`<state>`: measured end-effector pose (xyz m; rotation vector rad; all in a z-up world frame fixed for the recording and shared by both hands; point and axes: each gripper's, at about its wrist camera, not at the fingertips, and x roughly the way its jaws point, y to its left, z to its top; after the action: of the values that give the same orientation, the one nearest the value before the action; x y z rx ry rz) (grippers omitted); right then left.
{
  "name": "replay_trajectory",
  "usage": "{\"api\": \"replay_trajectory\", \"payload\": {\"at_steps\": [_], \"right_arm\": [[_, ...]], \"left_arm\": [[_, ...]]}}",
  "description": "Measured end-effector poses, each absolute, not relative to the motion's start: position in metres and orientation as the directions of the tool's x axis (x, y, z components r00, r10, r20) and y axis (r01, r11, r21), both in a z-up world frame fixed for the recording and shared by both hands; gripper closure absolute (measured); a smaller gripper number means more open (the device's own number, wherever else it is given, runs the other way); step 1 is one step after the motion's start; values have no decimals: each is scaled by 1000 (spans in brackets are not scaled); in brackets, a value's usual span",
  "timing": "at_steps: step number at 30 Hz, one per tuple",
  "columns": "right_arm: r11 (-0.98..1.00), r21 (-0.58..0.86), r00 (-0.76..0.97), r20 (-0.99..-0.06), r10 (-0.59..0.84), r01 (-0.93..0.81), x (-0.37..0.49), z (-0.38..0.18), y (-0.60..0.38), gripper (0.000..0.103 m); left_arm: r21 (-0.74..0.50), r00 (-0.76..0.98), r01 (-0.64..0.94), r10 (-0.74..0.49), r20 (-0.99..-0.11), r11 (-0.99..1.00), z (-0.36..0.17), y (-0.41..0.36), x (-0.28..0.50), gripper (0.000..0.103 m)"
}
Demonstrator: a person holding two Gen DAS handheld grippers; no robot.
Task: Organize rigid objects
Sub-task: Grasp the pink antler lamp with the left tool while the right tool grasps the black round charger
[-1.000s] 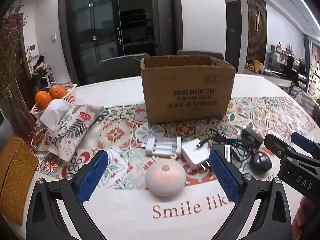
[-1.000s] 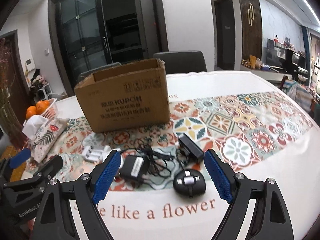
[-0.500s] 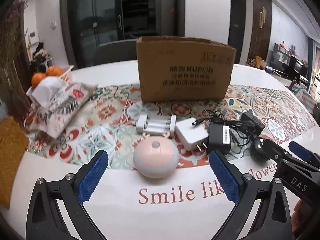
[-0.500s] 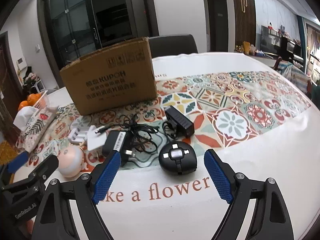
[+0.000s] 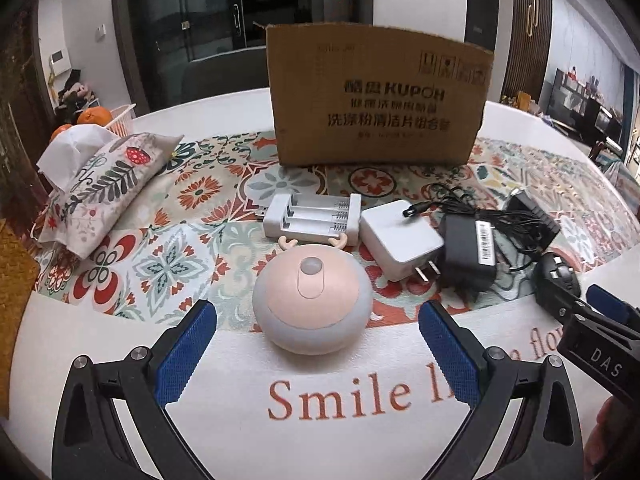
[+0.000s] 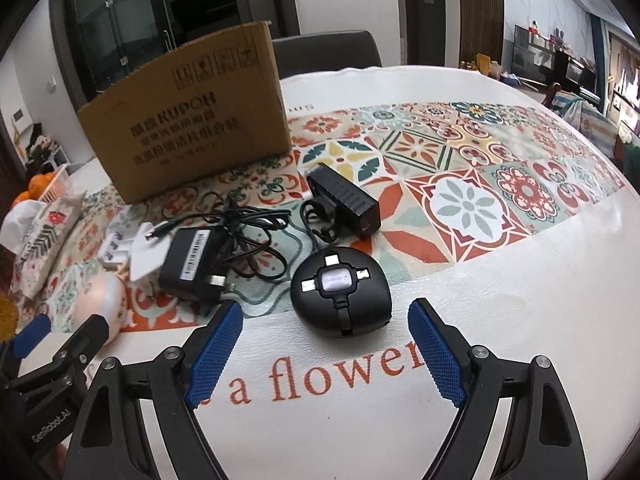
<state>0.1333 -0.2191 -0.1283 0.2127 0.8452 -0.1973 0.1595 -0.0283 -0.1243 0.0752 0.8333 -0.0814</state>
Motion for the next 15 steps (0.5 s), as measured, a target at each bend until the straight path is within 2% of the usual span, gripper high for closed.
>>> {"api": "replay_trajectory", "payload": {"at_steps": [10, 15], "right_arm": [[959, 32, 607, -780, -152, 281, 156, -137, -217, 18], [959, 13, 594, -787, -165, 284, 164, -141, -217, 19]], "left_arm": [[21, 628, 97, -45, -777, 995, -138, -25, 185, 1], [21, 624, 96, -44, -780, 995, -142, -24, 192, 8]]}}
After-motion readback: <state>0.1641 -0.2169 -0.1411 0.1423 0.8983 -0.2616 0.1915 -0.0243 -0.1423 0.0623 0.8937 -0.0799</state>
